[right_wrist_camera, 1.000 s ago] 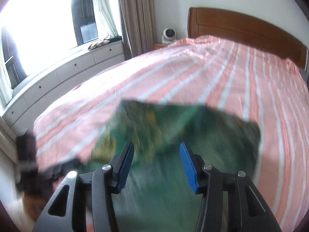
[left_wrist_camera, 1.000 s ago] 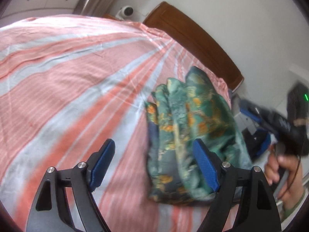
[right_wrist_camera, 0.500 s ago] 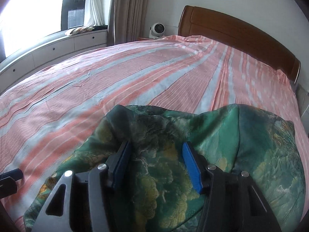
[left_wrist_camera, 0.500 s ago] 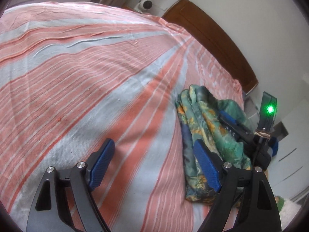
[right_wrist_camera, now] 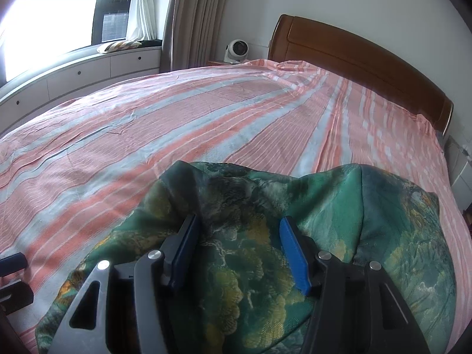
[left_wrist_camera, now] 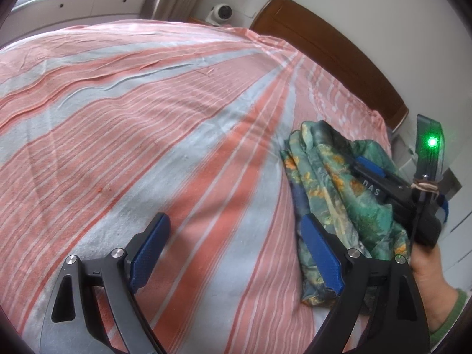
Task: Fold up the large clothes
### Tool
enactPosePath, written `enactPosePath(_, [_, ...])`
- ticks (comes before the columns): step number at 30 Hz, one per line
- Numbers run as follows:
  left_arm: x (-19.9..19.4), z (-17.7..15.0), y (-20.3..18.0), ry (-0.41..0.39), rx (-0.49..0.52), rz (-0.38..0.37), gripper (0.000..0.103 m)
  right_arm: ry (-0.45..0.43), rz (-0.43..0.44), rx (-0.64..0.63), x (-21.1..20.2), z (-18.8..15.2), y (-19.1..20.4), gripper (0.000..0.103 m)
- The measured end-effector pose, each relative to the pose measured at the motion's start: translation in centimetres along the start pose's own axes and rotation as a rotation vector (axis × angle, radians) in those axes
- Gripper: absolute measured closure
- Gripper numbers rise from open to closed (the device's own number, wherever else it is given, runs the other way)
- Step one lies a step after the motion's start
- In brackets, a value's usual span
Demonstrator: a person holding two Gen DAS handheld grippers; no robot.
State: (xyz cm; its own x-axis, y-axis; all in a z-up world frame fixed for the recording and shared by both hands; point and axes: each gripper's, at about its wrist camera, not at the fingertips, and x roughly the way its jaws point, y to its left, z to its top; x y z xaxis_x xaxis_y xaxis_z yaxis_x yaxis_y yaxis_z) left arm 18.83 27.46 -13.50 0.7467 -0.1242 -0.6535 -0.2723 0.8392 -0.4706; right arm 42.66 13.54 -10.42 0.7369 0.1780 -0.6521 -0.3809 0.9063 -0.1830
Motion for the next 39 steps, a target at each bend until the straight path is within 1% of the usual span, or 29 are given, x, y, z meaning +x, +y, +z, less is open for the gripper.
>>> enactPosePath(6, [0.1,-0.2,0.0,-0.004,0.025,0.019,0.010,0.022,-0.027,0.013,-0.5,0.8,-0.5,0.039])
enactPosePath(8, [0.2,-0.4,0.1,-0.001,0.033,0.002,0.008,0.035,-0.039,0.008,-1.1,1.4,-0.6,0.036])
enactPosePath(10, [0.3,-0.3,0.3,-0.001,0.030,-0.020,0.006,0.012,-0.042,0.010,-2.6,2.3,-1.0,0.036])
enactPosePath(11, [0.1,-0.3,0.4,-0.004,0.025,-0.039,0.006,-0.016,-0.026,0.022,-4.1,3.1,-1.5,0.036])
enactPosePath(13, [-0.1,-0.3,0.7,-0.009,0.015,-0.069,0.006,-0.044,0.006,0.053,-6.4,4.2,-2.5,0.036])
enactPosePath(15, [-0.2,-0.4,0.7,-0.015,0.017,-0.072,0.006,-0.100,0.041,0.109,-10.1,5.2,-4.3,0.033])
enactPosePath(16, [-0.2,-0.5,0.5,-0.020,0.026,-0.062,0.006,-0.129,0.057,0.132,-11.9,5.5,-5.2,0.029])
enactPosePath(17, [-0.3,-0.6,0.3,-0.020,0.034,-0.052,0.006,-0.175,0.083,0.172,-14.7,5.3,-6.7,0.023])
enactPosePath(18, [-0.3,-0.7,0.1,-0.017,0.043,-0.044,0.006,-0.200,0.098,0.196,-16.4,5.0,-7.6,0.020])
enactPosePath(19, [-0.5,-0.7,-0.2,-0.007,0.047,-0.041,0.007,-0.226,0.115,0.222,-18.2,4.2,-8.6,0.015])
enactPosePath(20, [-0.8,-0.6,-0.4,0.003,0.035,-0.057,0.007,-0.251,0.130,0.252,-20.4,2.7,-10.0,0.012])
enactPosePath(21, [-1.2,-0.2,-0.6,0.010,0.013,-0.090,0.007,-0.257,0.134,0.266,-21.7,1.3,-10.9,0.011])
enactPosePath(22, [-1.9,0.6,-1.0,0.010,-0.024,-0.160,0.007,-0.251,0.133,0.275,-22.7,-0.3,-11.7,0.010])
enactPosePath(23, [-2.6,1.7,-1.7,0.008,-0.059,-0.255,0.007,-0.231,0.120,0.276,-23.5,-2.8,-12.7,0.010])
enactPosePath(24, [-3.1,2.9,-2.5,0.011,-0.075,-0.331,0.007,-0.211,0.105,0.272,-23.7,-4.5,-13.2,0.010])
enactPosePath(25, [-3.5,4.6,-4.1,0.027,-0.077,-0.430,0.006,-0.179,0.082,0.270,-23.8,-6.6,-13.8,0.010])
enactPosePath(26, [-3.4,5.9,-5.6,0.049,-0.060,-0.499,0.006,-0.142,0.060,0.274,-23.6,-8.7,-14.4,0.010])
enactPosePath(27, [-3.0,6.8,-6.8,0.077,-0.035,-0.534,0.005,-0.102,0.050,0.293,-23.1,-10.7,-15.1,0.010])
enactPosePath(28, [-2.0,7.7,-8.7,0.136,0.017,-0.557,0.005,-0.057,0.053,0.331,-22.6,-12.6,-15.9,0.010])
enactPosePath(29, [-0.3,8.3,-10.9,0.220,0.094,-0.551,0.005,-0.035,0.058,0.361,-22.2,-13.7,-16.4,0.010])
enactPosePath(30, [1.3,8.4,-12.2,0.280,0.156,-0.511,0.005,-0.012,0.068,0.407,-21.8,-14.9,-17.0,0.010])
enactPosePath(31, [3.2,8.1,-13.0,0.338,0.211,-0.428,0.007,0.000,0.085,0.453,-21.3,-15.8,-17.7,0.010])
enactPosePath(32, [5.3,7.5,-13.0,0.397,0.250,-0.315,0.008,0.003,0.103,0.482,-21.0,-16.2,-18.3,0.010])
enactPosePath(33, [7.0,6.8,-12.2,0.456,0.247,-0.265,0.007,0.007,0.127,0.507,-20.7,-16.4,-18.8,0.010])
enactPosePath(34, [7.7,6.4,-11.3,0.491,0.222,-0.271,0.003,0.015,0.153,0.530,-20.4,-16.5,-19.1,0.010])
enactPosePath(35, [8.4,6.0,-9.8,0.530,0.167,-0.287,0.001,0.030,0.200,0.571,-20.0,-16.7,-19.9,0.010])
enactPosePath(36, [8.7,5.7,-8.9,0.548,0.128,-0.296,0.000,0.037,0.231,0.598,-19.6,-16.7,-20.4,0.010])
enactPosePath(37, [9.0,5.3,-8.3,0.564,0.109,-0.307,0.000,0.045,0.271,0.634,-19.1,-16.8,-21.2,0.010])
enactPosePath(39, [9.5,4.6,-8.5,0.576,0.131,-0.296,0.000,0.071,0.364,0.704,-17.2,-17.0,-22.6,0.009])
